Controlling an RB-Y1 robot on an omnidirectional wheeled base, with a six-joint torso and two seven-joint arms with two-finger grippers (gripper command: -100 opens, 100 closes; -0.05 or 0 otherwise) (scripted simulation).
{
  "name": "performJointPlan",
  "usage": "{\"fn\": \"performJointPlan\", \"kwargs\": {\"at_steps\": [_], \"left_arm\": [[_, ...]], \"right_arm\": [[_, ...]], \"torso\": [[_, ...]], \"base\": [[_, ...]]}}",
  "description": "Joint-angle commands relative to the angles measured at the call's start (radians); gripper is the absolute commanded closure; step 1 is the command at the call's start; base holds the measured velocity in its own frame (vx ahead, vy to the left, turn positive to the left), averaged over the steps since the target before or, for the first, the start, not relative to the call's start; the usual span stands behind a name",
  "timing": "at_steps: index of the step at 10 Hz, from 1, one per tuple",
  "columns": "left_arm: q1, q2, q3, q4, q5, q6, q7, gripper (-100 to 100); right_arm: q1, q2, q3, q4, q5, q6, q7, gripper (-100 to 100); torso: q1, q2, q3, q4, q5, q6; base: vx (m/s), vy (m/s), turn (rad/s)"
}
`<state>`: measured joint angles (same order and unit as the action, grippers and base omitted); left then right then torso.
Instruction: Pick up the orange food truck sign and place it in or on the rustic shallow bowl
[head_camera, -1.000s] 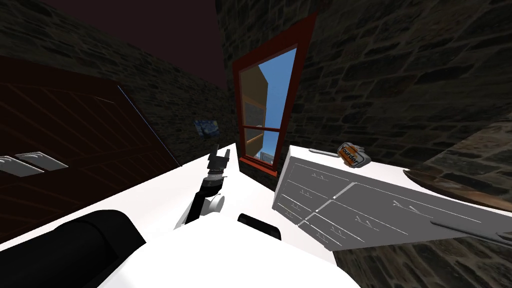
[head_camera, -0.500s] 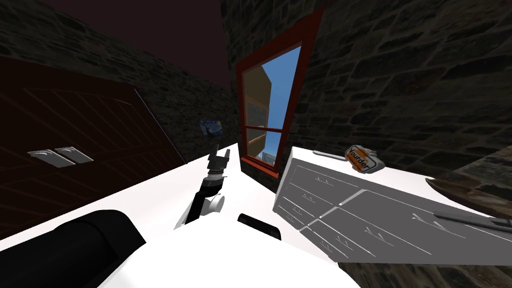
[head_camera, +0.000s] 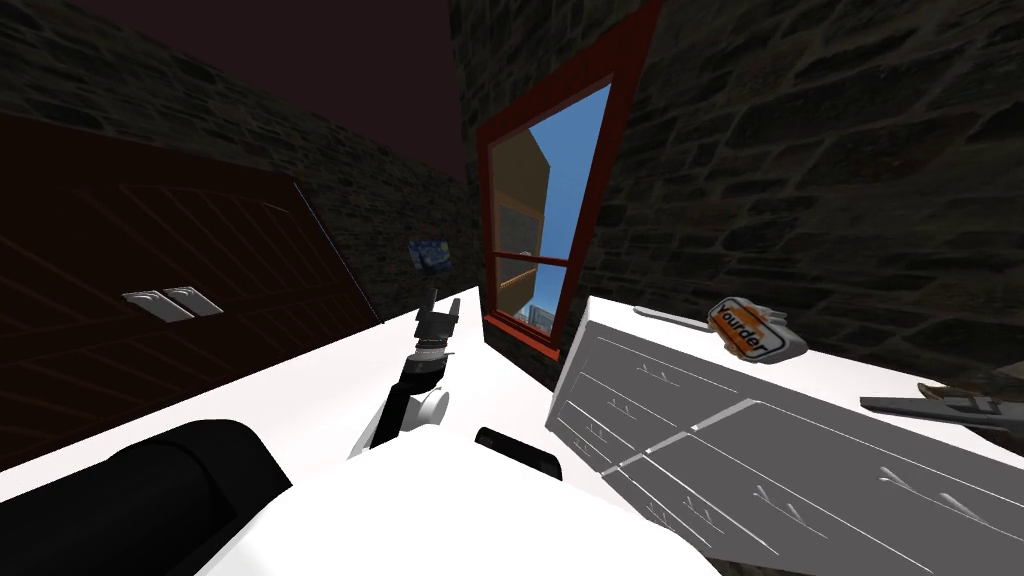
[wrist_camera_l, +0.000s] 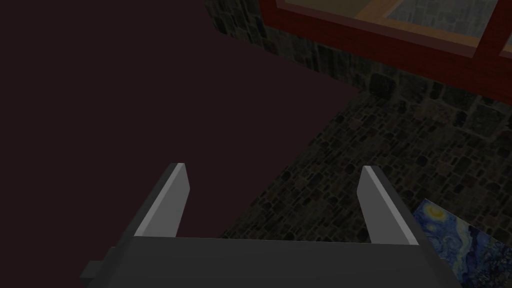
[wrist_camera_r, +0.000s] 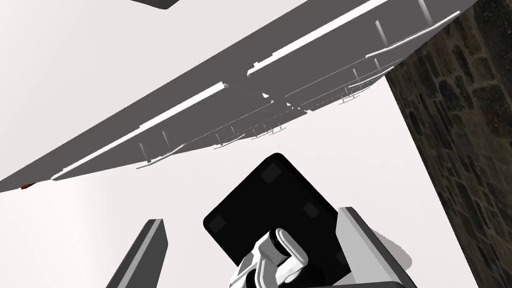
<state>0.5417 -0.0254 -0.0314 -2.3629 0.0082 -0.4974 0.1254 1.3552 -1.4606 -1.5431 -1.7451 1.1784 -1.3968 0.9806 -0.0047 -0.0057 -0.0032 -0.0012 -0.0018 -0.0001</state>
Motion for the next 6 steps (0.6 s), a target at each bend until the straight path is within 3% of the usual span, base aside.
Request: {"fn": "performJointPlan", "kwargs": {"at_steps": [1, 3, 4, 6], "left_arm": [[0.0, 0.0, 0.0, 0.0, 0.0, 0.0, 0.0, 0], [0.0, 0.0, 0.0, 0.0, 0.0, 0.0, 0.0, 0], [0.0, 0.0, 0.0, 0.0, 0.0, 0.0, 0.0, 0], [0.0, 0.0, 0.0, 0.0, 0.0, 0.0, 0.0, 0]], "right_arm": [[0.024, -0.05, -0.05, 0.024, 0.05, -0.012, 0.039, -100], [0.038, -0.096, -0.092, 0.04, 0.096, -0.015, 0.061, -100], [0.038, -0.103, -0.092, 0.04, 0.096, -0.015, 0.061, -100], [0.062, -0.171, -0.147, 0.069, 0.16, -0.019, 0.098, -100]], "torso": [[0.0, 0.0, 0.0, 0.0, 0.0, 0.0], [0.001, 0.0, 0.0, 0.0, 0.0, 0.001], [0.0, 0.0, 0.0, 0.0, 0.0, 0.0], [0.001, 0.0, 0.0, 0.0, 0.0, 0.0]], "base": [[0.06, -0.061, 0.138], [0.043, -0.06, 0.07], [0.033, -0.06, 0.048], [0.051, -0.063, 0.096]]}}
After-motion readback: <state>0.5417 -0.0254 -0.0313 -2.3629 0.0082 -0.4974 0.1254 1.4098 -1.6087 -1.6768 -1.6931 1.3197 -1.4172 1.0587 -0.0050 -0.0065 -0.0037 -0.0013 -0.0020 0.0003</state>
